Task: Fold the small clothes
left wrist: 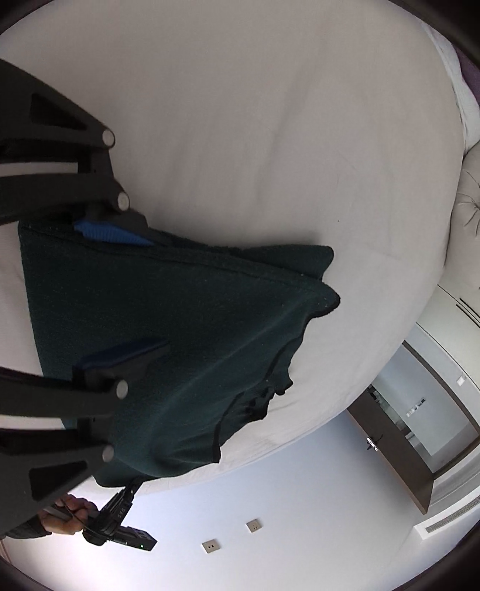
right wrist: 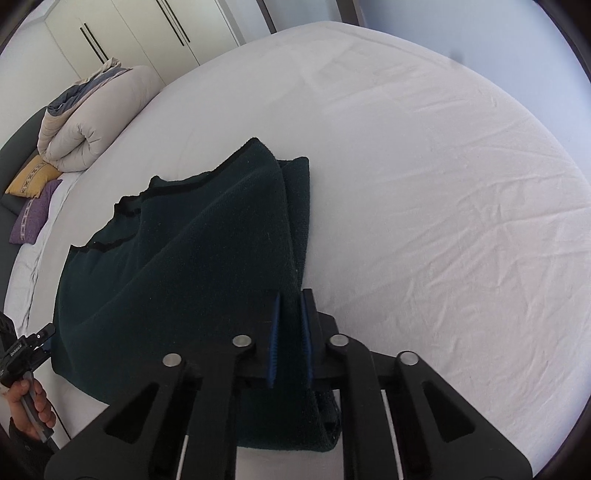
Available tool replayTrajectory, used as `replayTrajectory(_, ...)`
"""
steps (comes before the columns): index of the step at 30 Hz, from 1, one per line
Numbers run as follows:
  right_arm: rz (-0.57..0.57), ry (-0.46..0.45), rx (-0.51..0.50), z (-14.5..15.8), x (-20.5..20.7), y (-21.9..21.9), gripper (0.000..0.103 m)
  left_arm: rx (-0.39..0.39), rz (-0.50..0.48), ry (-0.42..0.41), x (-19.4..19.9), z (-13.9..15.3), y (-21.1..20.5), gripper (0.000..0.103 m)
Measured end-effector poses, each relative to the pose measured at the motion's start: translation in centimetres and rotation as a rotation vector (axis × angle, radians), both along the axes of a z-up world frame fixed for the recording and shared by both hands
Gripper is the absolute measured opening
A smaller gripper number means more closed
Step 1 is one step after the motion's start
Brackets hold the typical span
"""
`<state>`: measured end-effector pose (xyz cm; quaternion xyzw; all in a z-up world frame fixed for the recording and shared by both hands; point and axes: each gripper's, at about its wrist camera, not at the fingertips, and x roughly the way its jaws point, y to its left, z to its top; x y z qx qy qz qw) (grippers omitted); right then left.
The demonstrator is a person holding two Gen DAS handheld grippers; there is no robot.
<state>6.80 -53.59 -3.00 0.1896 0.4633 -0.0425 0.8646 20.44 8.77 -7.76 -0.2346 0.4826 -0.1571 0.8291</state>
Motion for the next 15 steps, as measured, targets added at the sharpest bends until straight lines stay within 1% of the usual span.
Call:
replayTrajectory(1,-0.002,-0.008,-0.017,0.3,-0.4,0.3,0.006,0.013,0.009,0.000,-0.2,-0.1,0.2,0.020)
replayTrajectory(3,-0.011,-0.024,-0.034,0.9,-1.6,0.6,0.006,0.016,0.018,0.006,-0.5,-0.4,0.7,0.008)
replayTrajectory(5,-0.023,-0.028,-0.007,1.2,-2.8,0.5,0.005,0.010,0.004,0.012,-0.8,-0.7,0.9,0.006)
replayTrajectory(6,-0.033,-0.025,0.018,1.1,-3.4,0.2,0.005,0.023,-0.006,0.011,-1.0,-0.7,0.8,0.006)
replayTrajectory(8,-0.075,-0.015,0.126,0.4,-4.6,-1.1,0.005,0.056,-0.025,0.008,-1.4,-0.8,0.3,0.005)
replayTrajectory(10,-0.129,-0.001,0.218,-1.1,-5.5,-2.7,0.005,0.074,-0.030,0.006,-1.8,-1.0,0.2,0.005)
replayTrajectory(11,-0.151,0.015,0.253,-2.2,-5.8,-3.5,0.005,0.066,-0.027,0.008,-1.9,-1.1,0.4,0.005)
replayTrajectory(13,-0.181,0.007,0.334,-3.9,-6.3,-4.7,0.005,0.040,-0.013,0.012,-2.1,-1.5,0.9,0.005)
replayTrajectory(14,-0.185,-0.006,0.358,-4.1,-6.5,-5.0,0.005,0.027,-0.008,0.014,-2.1,-1.6,1.2,0.005)
replayTrajectory(15,-0.186,-0.015,0.358,-4.0,-6.7,-5.0,0.005,0.021,-0.007,0.014,-2.1,-1.7,1.3,0.005)
